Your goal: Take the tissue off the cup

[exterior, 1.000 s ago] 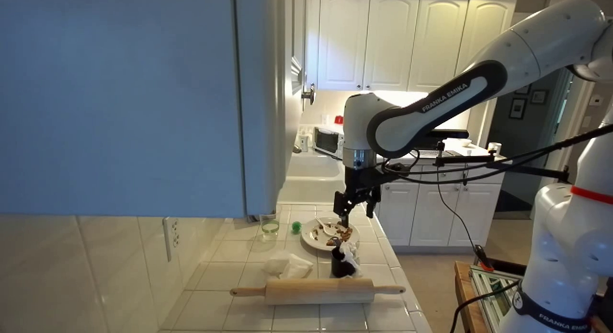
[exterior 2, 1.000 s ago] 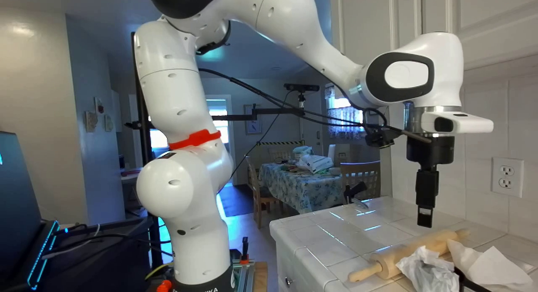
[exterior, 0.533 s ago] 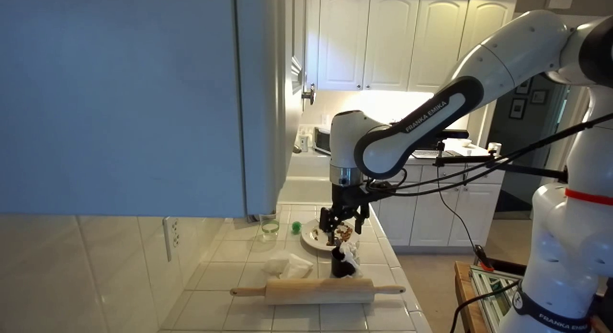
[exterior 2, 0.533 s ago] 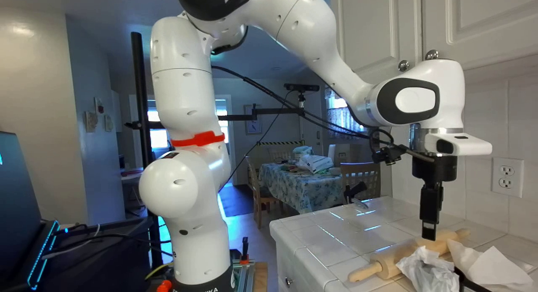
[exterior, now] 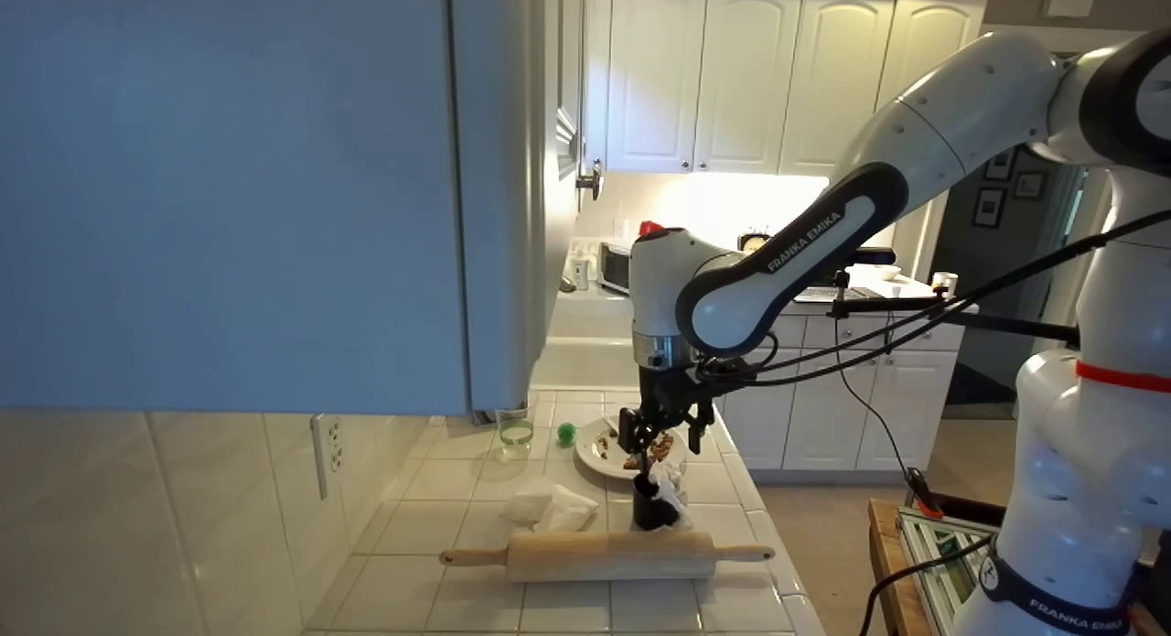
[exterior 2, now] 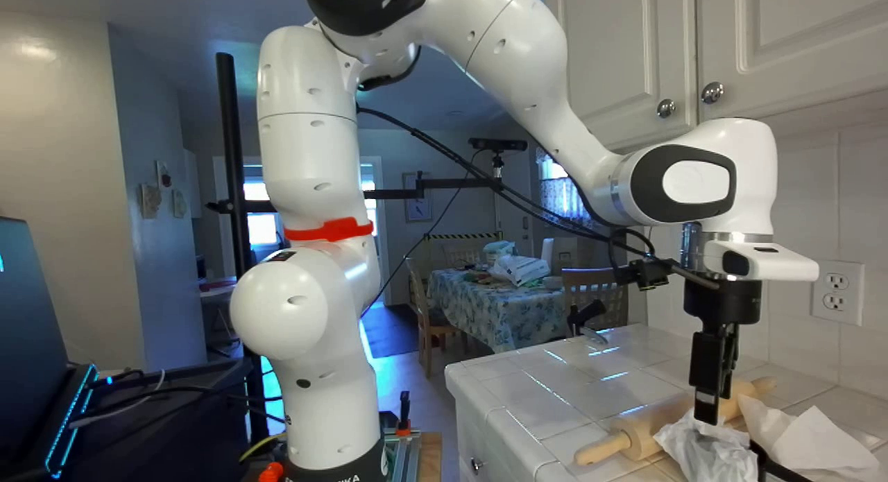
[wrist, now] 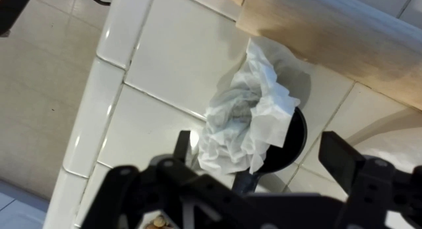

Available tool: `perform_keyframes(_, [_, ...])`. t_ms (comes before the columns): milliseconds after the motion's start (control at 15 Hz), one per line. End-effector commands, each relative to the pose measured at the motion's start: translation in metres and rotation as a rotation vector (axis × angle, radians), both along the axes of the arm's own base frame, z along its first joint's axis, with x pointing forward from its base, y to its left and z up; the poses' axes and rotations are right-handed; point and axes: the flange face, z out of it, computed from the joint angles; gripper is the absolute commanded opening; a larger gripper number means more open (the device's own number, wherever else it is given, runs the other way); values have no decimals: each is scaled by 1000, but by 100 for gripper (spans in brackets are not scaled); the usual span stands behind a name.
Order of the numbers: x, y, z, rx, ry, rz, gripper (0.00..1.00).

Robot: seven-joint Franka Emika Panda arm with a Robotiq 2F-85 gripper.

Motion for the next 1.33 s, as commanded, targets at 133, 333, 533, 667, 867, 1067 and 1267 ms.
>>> perform_keyframes(133, [7, 4, -10, -34, 12, -36, 100])
perform_keyframes(333, [10, 8, -15, -51, -1, -48, 100])
perform_keyframes(533, [14, 9, -19, -80, -22, -55, 97])
perform_keyframes(667, [16, 10, -23, -90, -36, -59, 86])
perform_keyframes(867, [19, 12, -27, -79, -50, -70, 54])
perform_keyframes(1067, [21, 10, -24, -67, -61, -80, 31])
perform_keyframes(1267, [21, 5, -14, -65, -71, -92, 9])
